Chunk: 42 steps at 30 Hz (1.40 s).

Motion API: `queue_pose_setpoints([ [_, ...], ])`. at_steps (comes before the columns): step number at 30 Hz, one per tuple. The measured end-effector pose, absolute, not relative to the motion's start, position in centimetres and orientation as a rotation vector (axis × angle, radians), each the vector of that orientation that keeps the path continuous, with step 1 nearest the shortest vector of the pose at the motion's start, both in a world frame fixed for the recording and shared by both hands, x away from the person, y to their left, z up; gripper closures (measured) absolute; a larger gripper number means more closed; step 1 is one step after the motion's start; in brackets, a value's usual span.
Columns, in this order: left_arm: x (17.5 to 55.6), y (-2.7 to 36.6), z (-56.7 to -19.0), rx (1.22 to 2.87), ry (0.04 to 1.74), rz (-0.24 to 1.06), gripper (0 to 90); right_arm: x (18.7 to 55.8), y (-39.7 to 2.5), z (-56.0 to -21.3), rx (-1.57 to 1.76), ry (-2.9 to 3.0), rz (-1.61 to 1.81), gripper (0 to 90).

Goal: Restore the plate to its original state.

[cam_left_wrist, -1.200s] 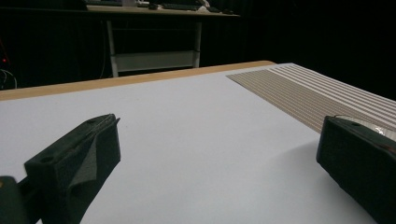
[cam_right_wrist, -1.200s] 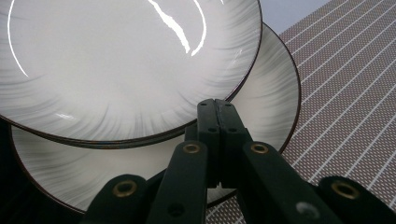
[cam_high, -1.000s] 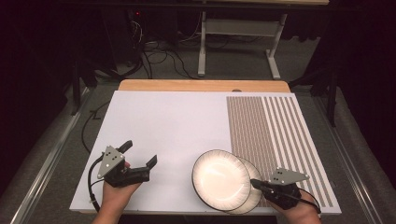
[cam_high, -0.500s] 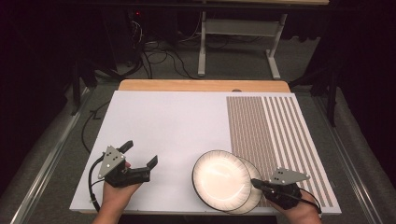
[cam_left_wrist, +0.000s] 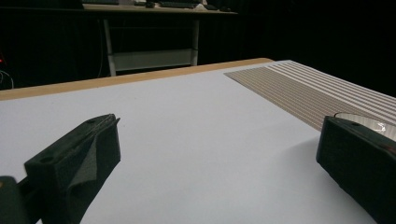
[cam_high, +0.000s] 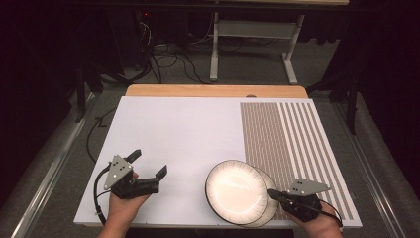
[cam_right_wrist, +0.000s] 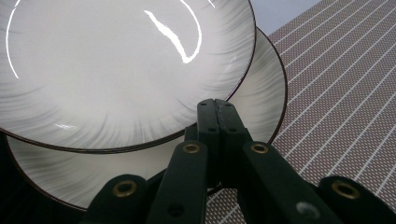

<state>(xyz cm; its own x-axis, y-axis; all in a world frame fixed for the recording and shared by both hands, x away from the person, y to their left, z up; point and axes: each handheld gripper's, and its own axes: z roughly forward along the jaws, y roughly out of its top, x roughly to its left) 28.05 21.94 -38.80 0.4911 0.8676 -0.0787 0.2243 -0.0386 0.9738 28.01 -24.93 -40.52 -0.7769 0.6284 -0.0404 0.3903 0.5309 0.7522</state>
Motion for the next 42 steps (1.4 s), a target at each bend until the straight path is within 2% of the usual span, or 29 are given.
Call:
queue_pose_setpoints([
  [42,28.04,21.94,-38.79,1.564,0.974,0.686,0.4,28.00,-25.82,-40.10,0.878,2.427,1.122,90.0],
])
